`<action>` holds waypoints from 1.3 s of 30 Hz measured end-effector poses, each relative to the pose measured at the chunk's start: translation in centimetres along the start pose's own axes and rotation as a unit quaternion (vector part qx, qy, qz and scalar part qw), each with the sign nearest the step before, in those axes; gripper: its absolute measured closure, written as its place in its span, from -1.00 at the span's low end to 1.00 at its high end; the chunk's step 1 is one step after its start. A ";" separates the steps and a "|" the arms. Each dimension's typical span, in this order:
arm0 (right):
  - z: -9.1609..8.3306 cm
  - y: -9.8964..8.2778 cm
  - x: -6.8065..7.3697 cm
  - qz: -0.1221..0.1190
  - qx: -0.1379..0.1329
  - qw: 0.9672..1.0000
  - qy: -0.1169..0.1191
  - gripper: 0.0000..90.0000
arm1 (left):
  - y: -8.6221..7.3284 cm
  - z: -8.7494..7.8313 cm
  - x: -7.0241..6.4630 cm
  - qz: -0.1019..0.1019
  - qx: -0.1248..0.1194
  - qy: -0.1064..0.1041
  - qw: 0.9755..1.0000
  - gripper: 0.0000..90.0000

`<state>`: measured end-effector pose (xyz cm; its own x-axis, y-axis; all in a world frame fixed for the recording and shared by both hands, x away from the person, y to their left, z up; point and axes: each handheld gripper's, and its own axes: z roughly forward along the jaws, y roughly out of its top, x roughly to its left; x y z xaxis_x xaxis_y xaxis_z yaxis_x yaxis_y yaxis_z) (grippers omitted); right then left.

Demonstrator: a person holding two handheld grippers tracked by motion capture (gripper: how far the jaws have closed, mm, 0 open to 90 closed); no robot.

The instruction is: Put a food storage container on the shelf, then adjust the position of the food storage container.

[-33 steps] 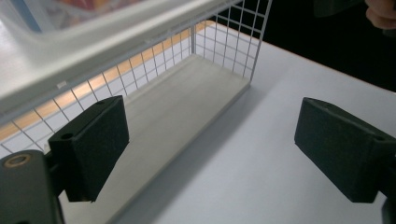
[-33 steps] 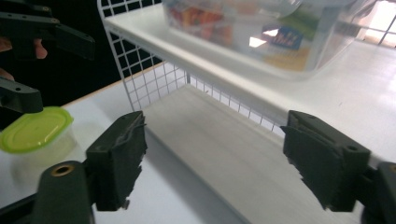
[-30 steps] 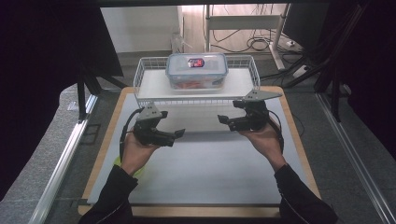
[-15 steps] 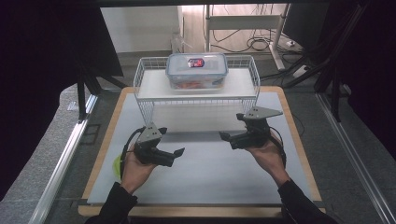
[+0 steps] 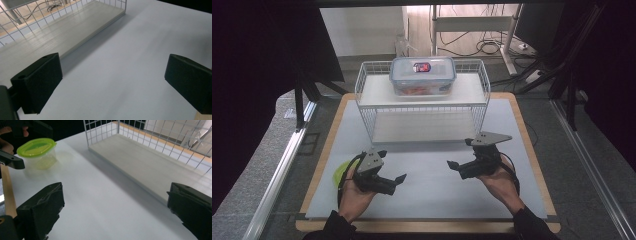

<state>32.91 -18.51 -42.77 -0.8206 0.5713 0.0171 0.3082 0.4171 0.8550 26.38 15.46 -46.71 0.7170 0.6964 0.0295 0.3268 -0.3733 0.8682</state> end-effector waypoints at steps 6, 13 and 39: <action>0.0 -1.8 0.7 -0.005 0.002 1.000 -0.010 -1.00 | -1.7 -0.1 -1.2 0.016 0.012 0.010 1.000 -0.97; -0.5 -3.4 1.4 -0.016 0.003 1.000 -0.011 -1.00 | -3.1 -0.2 -2.0 0.014 0.021 0.010 1.000 -0.99; 0.3 -7.0 1.4 -0.016 0.049 0.999 -0.008 -1.00 | -4.8 0.3 -1.6 -0.018 0.065 0.001 0.998 -0.95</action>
<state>29.74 -20.39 -48.88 -0.8229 0.5679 -0.0181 0.3288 0.5018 0.8000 23.83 15.94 -51.07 0.7019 0.7122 0.0000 0.4297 -0.4235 0.7975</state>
